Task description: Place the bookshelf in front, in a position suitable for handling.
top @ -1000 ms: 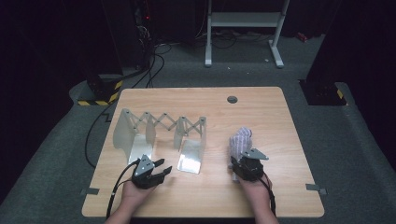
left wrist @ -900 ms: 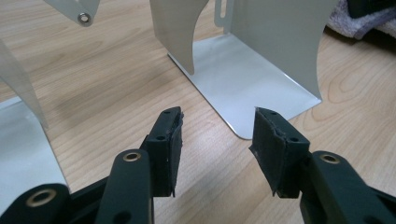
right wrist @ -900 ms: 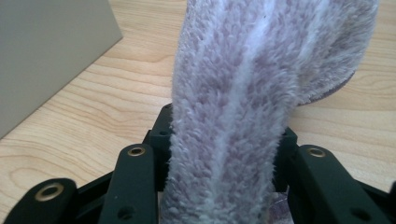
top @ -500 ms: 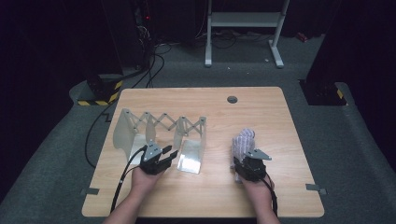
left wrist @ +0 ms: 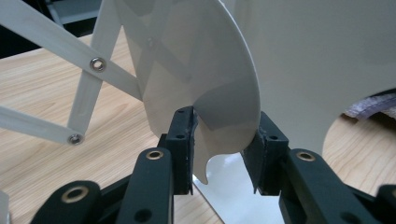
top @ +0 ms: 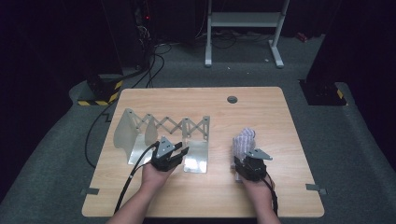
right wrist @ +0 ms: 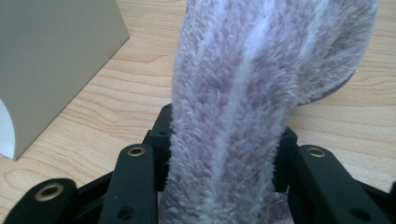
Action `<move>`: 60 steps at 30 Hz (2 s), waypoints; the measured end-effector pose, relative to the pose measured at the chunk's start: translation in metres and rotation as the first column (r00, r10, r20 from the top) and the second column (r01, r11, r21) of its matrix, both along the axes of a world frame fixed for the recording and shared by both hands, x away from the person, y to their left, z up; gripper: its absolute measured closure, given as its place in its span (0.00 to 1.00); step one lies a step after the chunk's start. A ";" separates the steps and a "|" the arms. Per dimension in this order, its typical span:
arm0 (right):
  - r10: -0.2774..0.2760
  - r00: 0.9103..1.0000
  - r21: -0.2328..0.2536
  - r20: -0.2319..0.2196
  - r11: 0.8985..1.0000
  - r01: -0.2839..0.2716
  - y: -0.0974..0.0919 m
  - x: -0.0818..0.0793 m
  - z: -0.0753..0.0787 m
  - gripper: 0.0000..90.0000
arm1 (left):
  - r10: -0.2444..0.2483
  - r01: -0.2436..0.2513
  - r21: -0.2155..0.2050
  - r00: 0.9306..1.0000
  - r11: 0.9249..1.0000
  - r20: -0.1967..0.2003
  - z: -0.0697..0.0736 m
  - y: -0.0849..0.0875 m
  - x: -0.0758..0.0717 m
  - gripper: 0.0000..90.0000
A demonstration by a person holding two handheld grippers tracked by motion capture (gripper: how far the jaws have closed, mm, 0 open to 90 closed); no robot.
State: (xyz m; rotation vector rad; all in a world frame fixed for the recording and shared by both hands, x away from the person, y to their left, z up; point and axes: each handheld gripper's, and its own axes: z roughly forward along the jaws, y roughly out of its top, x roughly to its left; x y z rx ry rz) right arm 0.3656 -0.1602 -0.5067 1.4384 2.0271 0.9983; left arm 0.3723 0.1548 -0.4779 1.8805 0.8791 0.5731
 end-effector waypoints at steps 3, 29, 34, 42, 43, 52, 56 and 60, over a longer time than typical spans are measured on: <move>-0.002 1.000 -0.001 0.002 1.000 0.002 -0.001 0.000 0.000 0.64 | -0.003 0.003 -0.002 1.000 1.000 0.002 0.000 -0.007 0.000 0.71; 0.000 0.977 0.053 0.215 0.999 -0.012 -0.004 -0.019 0.056 0.65 | -0.046 0.045 0.031 0.999 0.998 0.009 -0.011 0.012 -0.032 0.67; 0.017 0.955 0.083 0.297 0.996 -0.043 0.001 -0.032 0.082 0.65 | 0.034 -0.035 0.048 0.999 0.998 0.017 -0.021 0.057 -0.043 0.67; 0.080 0.907 0.106 0.413 0.985 -0.136 0.016 -0.056 0.114 0.65 | 0.181 -0.180 0.098 0.983 0.979 -0.007 -0.027 0.102 -0.037 0.65; 0.088 0.904 0.107 0.418 0.984 -0.145 0.019 -0.058 0.116 0.65 | 0.200 -0.198 0.106 0.980 0.974 -0.007 -0.028 0.107 -0.036 0.65; 0.210 0.911 0.055 0.356 0.968 -0.244 0.050 -0.053 0.097 0.66 | 0.341 -0.337 0.103 0.940 0.936 -0.025 -0.031 0.141 -0.033 0.63; 0.241 0.917 0.033 0.318 0.964 -0.264 0.058 -0.050 0.085 0.66 | 0.371 -0.368 0.074 0.928 0.927 -0.032 -0.031 0.150 -0.030 0.60; 0.263 0.933 0.005 0.247 0.962 -0.273 0.066 -0.041 0.066 0.66 | 0.354 -0.352 0.060 0.935 0.934 -0.018 -0.029 0.150 -0.013 0.50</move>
